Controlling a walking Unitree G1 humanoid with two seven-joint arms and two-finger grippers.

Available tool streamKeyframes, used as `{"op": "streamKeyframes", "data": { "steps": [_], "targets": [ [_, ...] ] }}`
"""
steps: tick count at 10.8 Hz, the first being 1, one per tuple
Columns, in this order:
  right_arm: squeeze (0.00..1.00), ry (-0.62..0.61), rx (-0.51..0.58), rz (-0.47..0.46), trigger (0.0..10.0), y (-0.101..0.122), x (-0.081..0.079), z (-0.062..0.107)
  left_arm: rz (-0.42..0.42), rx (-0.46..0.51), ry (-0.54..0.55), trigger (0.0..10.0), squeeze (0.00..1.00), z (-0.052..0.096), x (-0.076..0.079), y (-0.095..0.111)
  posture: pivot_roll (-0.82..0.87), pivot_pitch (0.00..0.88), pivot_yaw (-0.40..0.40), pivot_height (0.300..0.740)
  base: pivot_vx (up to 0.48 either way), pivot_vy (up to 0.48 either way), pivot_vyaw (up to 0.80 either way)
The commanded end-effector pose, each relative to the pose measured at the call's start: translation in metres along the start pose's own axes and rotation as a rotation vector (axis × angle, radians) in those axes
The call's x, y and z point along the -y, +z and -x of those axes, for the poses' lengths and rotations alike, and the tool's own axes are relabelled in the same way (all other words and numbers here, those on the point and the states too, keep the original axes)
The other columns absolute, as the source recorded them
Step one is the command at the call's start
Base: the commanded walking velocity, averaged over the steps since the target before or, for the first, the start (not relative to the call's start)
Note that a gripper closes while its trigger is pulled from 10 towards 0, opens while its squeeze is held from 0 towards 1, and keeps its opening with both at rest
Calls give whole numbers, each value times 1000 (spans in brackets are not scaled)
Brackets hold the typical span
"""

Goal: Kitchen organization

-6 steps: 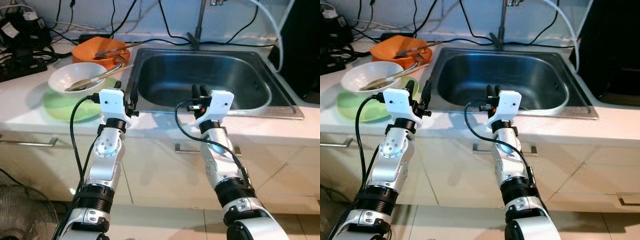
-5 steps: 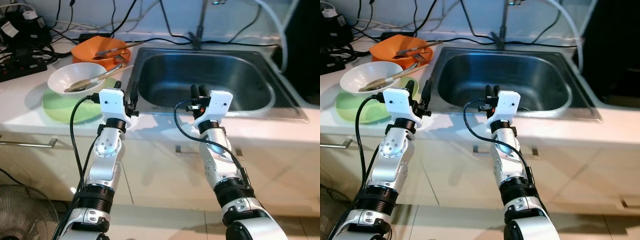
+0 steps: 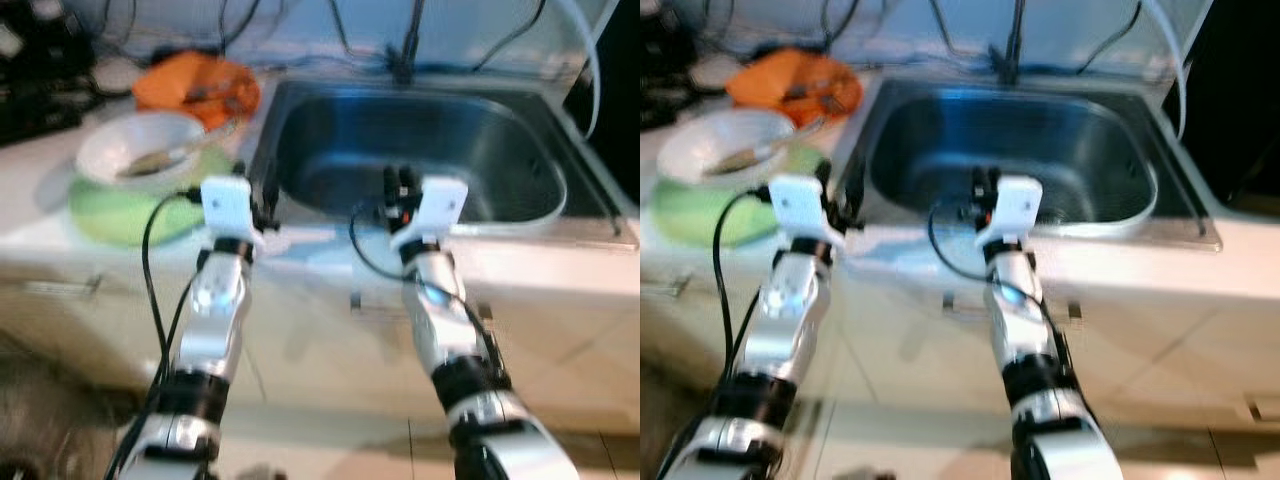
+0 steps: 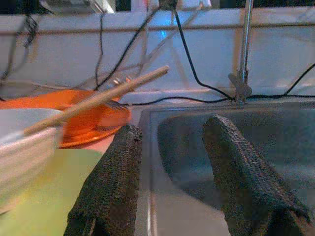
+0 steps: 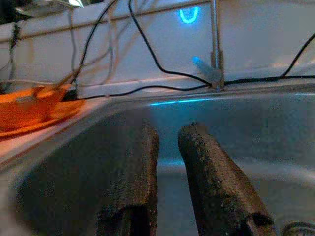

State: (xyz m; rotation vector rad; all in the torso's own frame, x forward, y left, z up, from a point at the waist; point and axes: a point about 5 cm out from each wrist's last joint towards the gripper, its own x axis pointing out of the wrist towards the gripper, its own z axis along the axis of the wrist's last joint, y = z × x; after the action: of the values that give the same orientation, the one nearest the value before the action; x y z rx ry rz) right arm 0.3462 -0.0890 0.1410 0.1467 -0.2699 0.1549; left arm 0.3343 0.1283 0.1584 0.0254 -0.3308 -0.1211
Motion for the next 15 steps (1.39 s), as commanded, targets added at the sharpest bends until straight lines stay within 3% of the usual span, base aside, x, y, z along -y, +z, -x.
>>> {"op": "streamKeyframes", "data": {
  "steps": [1,8,12,15],
  "targets": [
    [0,-1,-6,0,10000,-1,0,1,-24,16,-14,10000,0,0,1,3,45,22,24,740,0,0,0],
    [0,-4,-15,-14,10000,-2,0,1,-42,15,-27,10000,0,1,3,2,45,23,24,740,0,0,0],
    [0,-10,-10,-18,10000,-1,1,1,-47,15,-24,10000,0,0,3,3,42,22,25,740,0,428,0],
    [0,-20,-14,-15,10000,-2,3,2,-65,17,-36,10000,0,0,7,2,37,25,28,740,0,0,0]
  ]
}}
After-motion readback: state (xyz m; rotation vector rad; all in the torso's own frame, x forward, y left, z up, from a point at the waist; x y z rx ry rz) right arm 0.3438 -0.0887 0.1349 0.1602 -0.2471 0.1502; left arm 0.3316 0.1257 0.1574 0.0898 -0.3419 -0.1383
